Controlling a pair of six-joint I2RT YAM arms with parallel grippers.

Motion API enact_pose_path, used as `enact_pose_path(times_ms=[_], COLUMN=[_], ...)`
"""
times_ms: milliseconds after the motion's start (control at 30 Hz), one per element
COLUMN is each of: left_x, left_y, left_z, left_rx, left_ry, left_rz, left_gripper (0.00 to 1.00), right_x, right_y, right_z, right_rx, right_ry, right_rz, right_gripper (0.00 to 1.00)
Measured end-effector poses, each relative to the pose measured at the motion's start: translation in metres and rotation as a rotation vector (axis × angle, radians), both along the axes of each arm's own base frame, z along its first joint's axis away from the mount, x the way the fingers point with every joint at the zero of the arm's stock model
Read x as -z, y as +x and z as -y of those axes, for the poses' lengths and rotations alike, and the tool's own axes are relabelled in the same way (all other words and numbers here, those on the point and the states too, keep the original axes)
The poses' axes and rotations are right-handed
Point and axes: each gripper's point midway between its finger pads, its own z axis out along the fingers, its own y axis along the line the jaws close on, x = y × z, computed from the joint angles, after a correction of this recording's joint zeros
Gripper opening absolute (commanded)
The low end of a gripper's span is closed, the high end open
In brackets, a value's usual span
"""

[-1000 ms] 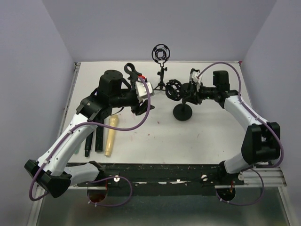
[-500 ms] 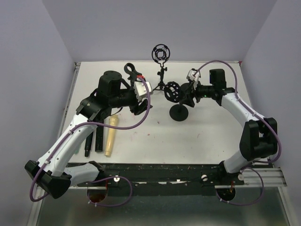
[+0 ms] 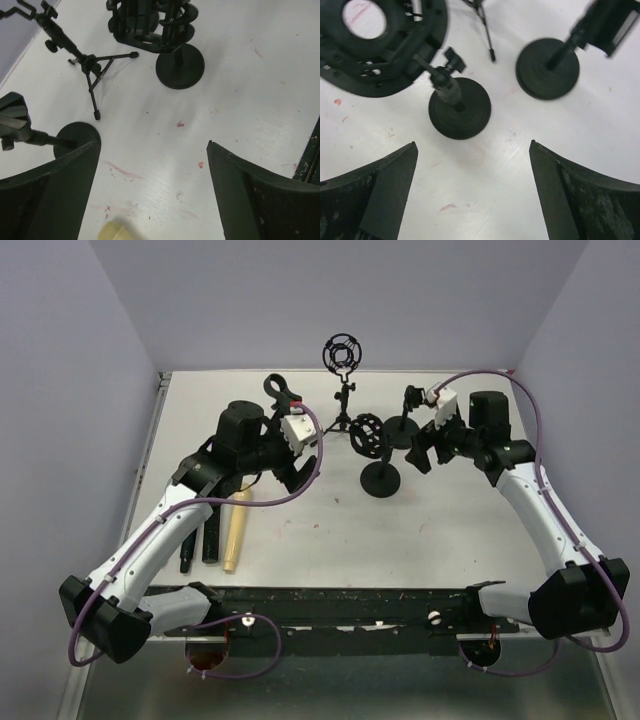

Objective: Remove the microphone from the stand

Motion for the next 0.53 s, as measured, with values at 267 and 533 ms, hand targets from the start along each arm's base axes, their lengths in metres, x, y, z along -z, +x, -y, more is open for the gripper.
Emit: enact_pose_path(times_ms=[267, 533], left_x=[0.029, 0.048], left_y=[0.031, 0.050], left_z=[-0.045, -0.078], left_rx=[-0.285, -0.489], left_ry=[0.014, 0.038], left_rz=[-0.047, -0.055], left_gripper=[0.99, 0.98], right_x=[-0.019, -0.056], right_y=[0.015, 0.031], right_z=[0.058, 0.094], right_rx=[0.547, 0.826], right_ry=[0.021, 0.068], right_rz=[-0.040, 0.070], right_gripper=[1.00, 1.00])
